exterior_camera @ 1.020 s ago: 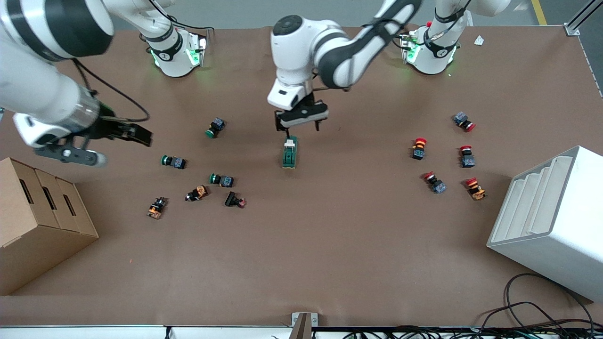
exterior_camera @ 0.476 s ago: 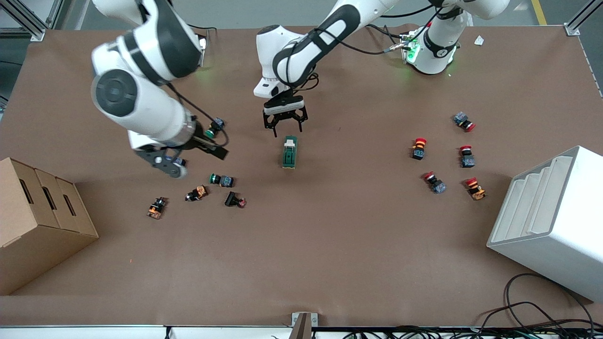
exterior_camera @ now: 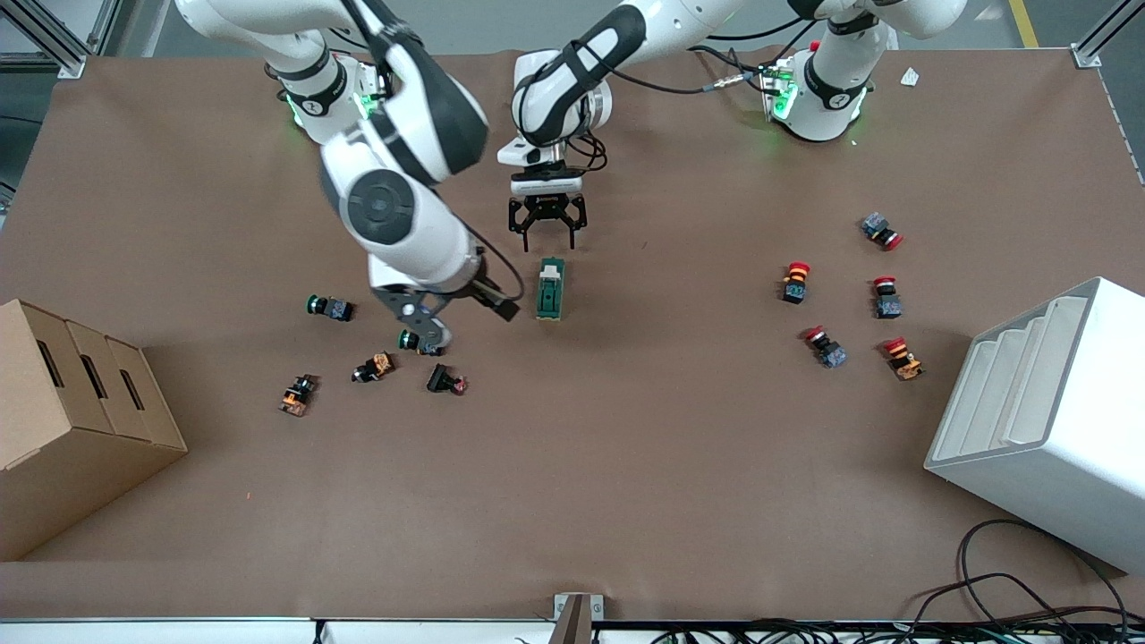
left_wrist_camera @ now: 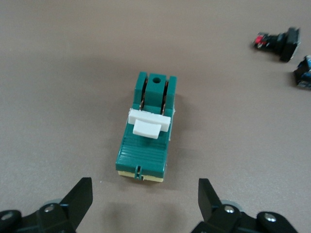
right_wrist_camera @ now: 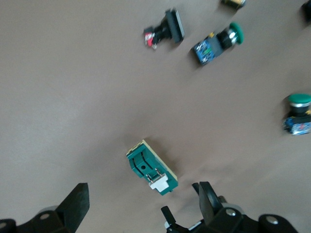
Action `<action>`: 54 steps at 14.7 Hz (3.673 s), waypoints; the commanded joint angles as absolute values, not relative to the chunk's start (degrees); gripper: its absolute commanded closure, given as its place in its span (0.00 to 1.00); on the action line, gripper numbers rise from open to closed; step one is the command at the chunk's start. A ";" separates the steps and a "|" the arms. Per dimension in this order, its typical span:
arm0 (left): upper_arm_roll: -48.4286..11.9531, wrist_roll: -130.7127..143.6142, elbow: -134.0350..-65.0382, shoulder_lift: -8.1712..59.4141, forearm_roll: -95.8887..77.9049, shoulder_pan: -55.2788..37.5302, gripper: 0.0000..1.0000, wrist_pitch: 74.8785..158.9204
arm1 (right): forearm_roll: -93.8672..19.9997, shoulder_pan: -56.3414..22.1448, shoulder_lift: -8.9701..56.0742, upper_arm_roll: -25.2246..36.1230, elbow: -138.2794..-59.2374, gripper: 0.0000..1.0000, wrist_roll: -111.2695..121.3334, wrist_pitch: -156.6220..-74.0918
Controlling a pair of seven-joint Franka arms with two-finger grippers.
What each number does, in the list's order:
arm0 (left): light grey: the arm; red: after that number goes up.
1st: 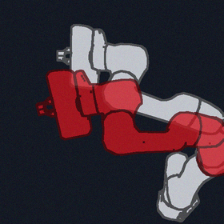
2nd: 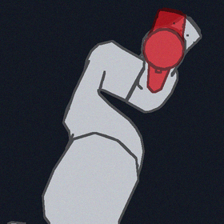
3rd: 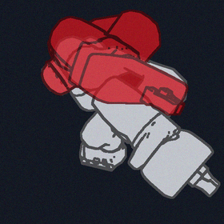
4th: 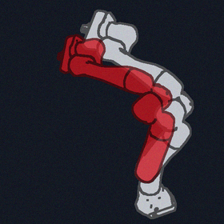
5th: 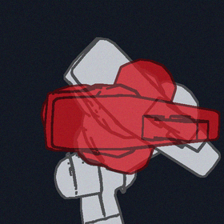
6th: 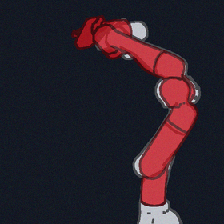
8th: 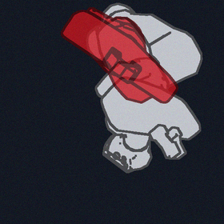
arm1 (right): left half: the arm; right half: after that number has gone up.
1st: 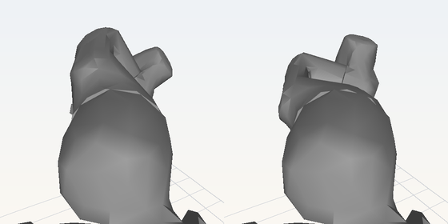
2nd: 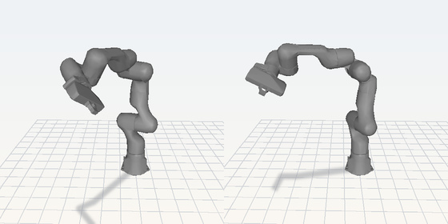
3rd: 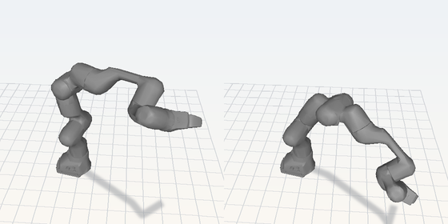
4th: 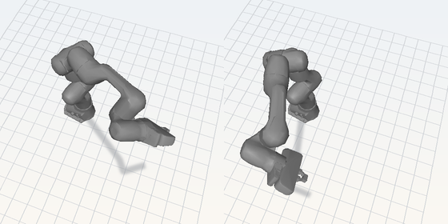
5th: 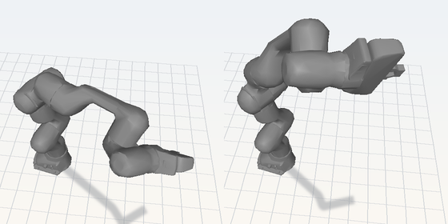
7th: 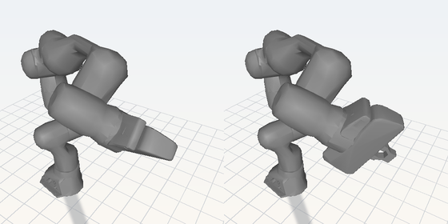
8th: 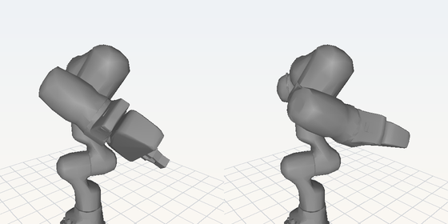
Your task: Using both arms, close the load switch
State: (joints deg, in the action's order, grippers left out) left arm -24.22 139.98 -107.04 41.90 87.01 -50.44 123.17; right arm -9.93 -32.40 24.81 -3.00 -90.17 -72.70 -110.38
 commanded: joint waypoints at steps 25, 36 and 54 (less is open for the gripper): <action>-21.18 149.24 -104.85 53.17 107.75 -56.34 0.04 106.08 | -12.57 -46.85 34.54 -2.37 -105.56 0.00 -79.72 -142.21; -21.18 148.36 -103.62 53.09 107.49 -56.16 0.03 106.17 | -12.22 -42.19 34.45 -2.20 -97.65 0.00 -78.40 -135.79; -21.09 147.57 -103.71 52.74 107.40 -55.72 0.03 106.35 | -10.64 -40.08 43.07 -1.85 -89.12 0.00 -76.38 -136.49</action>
State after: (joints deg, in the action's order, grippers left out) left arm -21.55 148.58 -105.45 51.26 106.95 -56.07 105.71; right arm -11.62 -41.25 41.15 -1.50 -91.23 -77.33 -136.01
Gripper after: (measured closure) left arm 0.026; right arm 0.000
